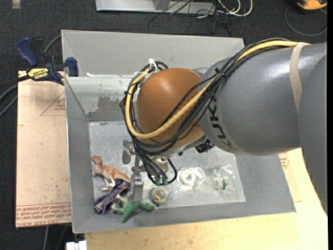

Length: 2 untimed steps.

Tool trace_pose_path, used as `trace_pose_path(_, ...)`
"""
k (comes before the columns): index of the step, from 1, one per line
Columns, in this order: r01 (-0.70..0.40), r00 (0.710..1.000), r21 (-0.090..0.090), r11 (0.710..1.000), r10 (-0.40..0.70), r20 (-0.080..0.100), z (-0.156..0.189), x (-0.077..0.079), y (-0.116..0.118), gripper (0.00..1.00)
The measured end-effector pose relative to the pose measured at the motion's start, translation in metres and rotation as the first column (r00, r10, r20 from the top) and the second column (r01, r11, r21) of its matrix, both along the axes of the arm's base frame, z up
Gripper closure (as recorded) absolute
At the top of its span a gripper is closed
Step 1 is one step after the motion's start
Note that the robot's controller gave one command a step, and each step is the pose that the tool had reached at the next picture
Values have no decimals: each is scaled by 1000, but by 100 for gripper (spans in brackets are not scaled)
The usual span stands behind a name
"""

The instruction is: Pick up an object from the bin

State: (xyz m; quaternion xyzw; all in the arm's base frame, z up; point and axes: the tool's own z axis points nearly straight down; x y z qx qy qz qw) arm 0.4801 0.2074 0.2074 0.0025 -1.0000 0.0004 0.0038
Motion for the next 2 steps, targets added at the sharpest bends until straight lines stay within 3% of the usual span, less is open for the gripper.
trace_pose_path(1, 5, 1000, 2, 1000, -6, 7, 4, 2, -1, 0)
trace_pose_path(2, -487, 873, 6, 873, 487, -2, -73, -3, 14, 0)
